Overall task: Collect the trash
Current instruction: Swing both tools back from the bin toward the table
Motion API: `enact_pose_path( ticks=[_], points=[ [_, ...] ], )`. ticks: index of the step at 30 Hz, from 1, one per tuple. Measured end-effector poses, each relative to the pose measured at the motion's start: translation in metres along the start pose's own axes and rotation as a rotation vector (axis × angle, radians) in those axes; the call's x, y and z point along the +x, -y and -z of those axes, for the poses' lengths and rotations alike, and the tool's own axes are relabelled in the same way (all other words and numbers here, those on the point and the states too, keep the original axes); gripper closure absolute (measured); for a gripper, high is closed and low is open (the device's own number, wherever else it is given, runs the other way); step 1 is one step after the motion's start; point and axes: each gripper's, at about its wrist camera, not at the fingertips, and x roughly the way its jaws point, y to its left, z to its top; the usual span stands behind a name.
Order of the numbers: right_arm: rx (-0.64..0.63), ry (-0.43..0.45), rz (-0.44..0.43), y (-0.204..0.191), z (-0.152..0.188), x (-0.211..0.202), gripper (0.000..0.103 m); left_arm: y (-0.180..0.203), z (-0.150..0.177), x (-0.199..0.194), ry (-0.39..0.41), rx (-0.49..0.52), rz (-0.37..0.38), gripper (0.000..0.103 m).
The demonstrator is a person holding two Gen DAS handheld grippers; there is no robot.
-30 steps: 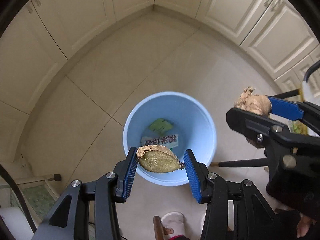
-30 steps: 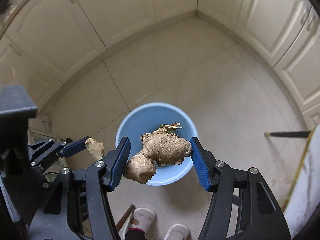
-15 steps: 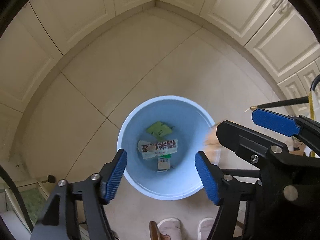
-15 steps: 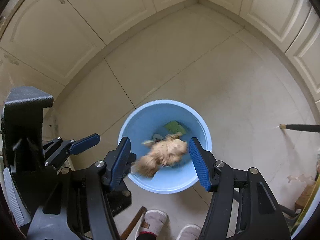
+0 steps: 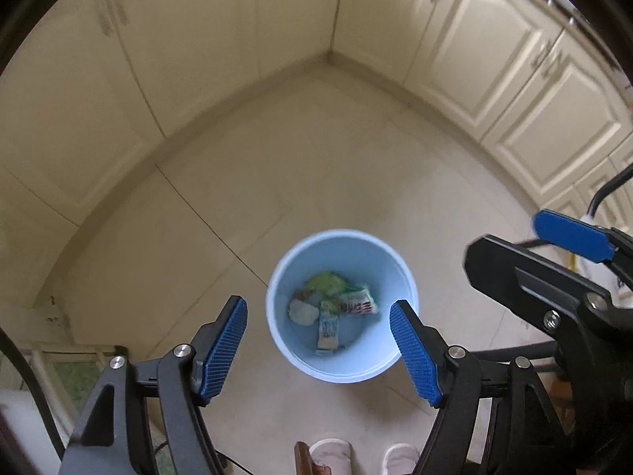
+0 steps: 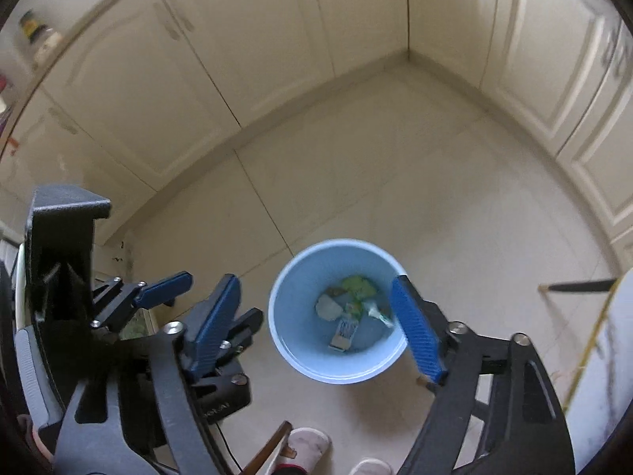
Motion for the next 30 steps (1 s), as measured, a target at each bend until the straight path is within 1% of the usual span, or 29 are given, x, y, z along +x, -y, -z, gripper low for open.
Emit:
enact_pose_path(
  ticks=[1, 3, 4, 6, 8, 9, 10, 11, 12, 13, 15, 16, 18, 20, 22, 23, 25, 26, 29, 30],
  points=[
    [-0.016, 0.022, 0.01, -0.006, 0.0, -0.012, 0.014, -0.001, 0.002, -0.017, 0.029, 0.0, -0.014, 0.032],
    [-0.057, 0.087, 0.031, -0.023, 0.002, -0.049, 0.011, -0.002, 0.006, -0.056, 0.111, -0.003, -0.037, 0.032],
    [-0.071, 0.109, 0.038, -0.03, 0.003, -0.062, 0.009, -0.002, 0.008, -0.074, 0.148, -0.005, -0.039, 0.032],
    [-0.107, 0.173, 0.058, -0.045, 0.01, -0.096, 0.007, 0.006, 0.016, -0.115, 0.234, 0.003, -0.066, 0.027],
    [-0.114, 0.264, 0.078, -0.055, 0.021, -0.146, 0.006, 0.018, 0.025, -0.157, 0.326, 0.021, -0.08, 0.025],
    [-0.121, 0.295, 0.09, -0.058, 0.024, -0.161, 0.005, 0.024, 0.03, -0.171, 0.353, 0.024, -0.077, 0.022],
    [-0.133, 0.349, 0.118, -0.063, 0.032, -0.19, 0.003, 0.032, 0.036, -0.188, 0.387, 0.028, -0.075, 0.02],
    [-0.138, 0.378, 0.133, -0.067, 0.035, -0.206, 0.0, 0.038, 0.043, -0.206, 0.424, 0.03, -0.071, 0.018],
    [-0.144, 0.43, 0.158, -0.07, 0.044, -0.233, 0.0, 0.048, 0.054, -0.224, 0.467, 0.036, -0.068, 0.017],
    [-0.146, 0.462, 0.175, -0.072, 0.049, -0.25, 0.0, 0.058, 0.063, -0.243, 0.513, 0.046, -0.063, 0.016],
    [-0.15, 0.539, 0.213, -0.077, 0.06, -0.289, 0.0, 0.079, 0.085, -0.271, 0.578, 0.061, -0.053, 0.011],
    [-0.147, 0.59, 0.244, -0.079, 0.073, -0.315, 0.0, 0.089, 0.095, -0.287, 0.617, 0.063, -0.05, 0.011],
    [-0.142, 0.653, 0.283, -0.082, 0.086, -0.348, 0.0, 0.108, 0.12, -0.313, 0.677, 0.064, -0.051, 0.009],
    [-0.123, 0.732, 0.335, -0.088, 0.11, -0.388, 0.0, 0.122, 0.141, -0.34, 0.74, 0.069, -0.035, 0.007],
    [-0.102, 0.799, 0.36, -0.091, 0.128, -0.42, 0.0, 0.141, 0.17, -0.353, 0.792, 0.076, -0.021, 0.006],
    [-0.093, 0.829, 0.382, -0.093, 0.137, -0.436, 0.0, 0.151, 0.183, -0.367, 0.828, 0.081, -0.012, 0.005],
    [-0.077, 0.882, 0.453, -0.098, 0.153, -0.464, 0.0, 0.168, 0.211, -0.38, 0.884, 0.094, -0.006, 0.003],
    [-0.074, 0.907, 0.475, -0.1, 0.163, -0.478, 0.0, 0.173, 0.225, -0.389, 0.92, 0.105, 0.001, 0.001],
    [-0.044, 0.947, 0.49, -0.1, 0.182, -0.502, 0.0, 0.193, 0.262, -0.405, 0.998, 0.122, -0.005, 0.001],
    [-0.039, 0.952, 0.491, -0.097, 0.188, -0.506, 0.0, 0.186, 0.275, -0.398, 1.012, 0.121, -0.002, 0.001]
  ],
)
